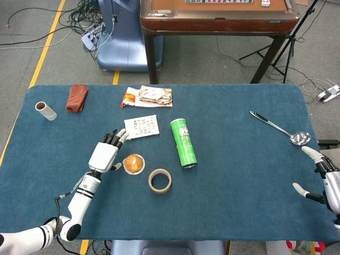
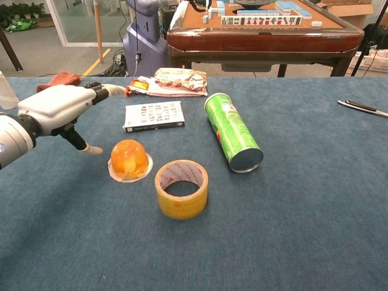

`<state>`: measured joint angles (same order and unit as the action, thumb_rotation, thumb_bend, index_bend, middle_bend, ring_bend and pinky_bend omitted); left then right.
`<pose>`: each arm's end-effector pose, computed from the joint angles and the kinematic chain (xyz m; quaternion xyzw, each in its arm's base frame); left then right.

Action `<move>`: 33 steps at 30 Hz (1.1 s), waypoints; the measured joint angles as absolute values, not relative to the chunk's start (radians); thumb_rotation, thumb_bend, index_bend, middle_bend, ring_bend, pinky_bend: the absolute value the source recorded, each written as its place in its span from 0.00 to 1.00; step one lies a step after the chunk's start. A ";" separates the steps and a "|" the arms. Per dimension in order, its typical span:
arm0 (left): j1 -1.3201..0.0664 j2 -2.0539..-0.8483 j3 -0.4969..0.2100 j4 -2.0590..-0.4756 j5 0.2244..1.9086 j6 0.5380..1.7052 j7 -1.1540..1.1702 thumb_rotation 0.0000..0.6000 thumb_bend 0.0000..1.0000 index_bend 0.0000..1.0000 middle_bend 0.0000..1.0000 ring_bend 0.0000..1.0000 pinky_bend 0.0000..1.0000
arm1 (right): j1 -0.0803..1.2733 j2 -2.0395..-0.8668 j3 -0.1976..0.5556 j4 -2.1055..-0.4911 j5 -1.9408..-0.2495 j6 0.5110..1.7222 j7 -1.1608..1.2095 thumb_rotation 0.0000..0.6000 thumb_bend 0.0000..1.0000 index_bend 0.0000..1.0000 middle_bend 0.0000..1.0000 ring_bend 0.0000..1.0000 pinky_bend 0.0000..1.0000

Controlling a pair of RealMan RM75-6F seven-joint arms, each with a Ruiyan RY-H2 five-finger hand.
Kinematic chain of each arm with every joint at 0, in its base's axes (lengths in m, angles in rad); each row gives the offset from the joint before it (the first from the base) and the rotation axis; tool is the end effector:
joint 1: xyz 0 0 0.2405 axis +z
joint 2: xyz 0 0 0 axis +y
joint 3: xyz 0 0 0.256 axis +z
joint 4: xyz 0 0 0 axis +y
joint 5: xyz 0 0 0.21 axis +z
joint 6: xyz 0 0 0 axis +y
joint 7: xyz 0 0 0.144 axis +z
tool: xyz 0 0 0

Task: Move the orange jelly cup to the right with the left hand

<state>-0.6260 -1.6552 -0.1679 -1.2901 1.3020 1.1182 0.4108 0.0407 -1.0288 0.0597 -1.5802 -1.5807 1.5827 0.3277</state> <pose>-0.1820 0.3356 -0.0178 -0.7323 -0.2832 -0.3730 0.4943 -0.3126 -0.1690 0.2001 0.5513 -0.4097 0.4821 0.5438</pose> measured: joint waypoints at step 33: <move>-0.717 -1.713 -0.189 -1.307 1.257 1.052 0.499 1.00 0.00 0.00 0.00 0.00 0.13 | 0.035 -1.022 0.069 -1.571 -1.574 1.595 0.371 1.00 0.12 0.15 0.21 0.18 0.46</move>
<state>-0.7173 -1.7135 -0.1889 -1.3071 1.2572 1.0516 0.4995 0.0350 -1.0222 0.0689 -1.5708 -1.5743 1.5946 0.3707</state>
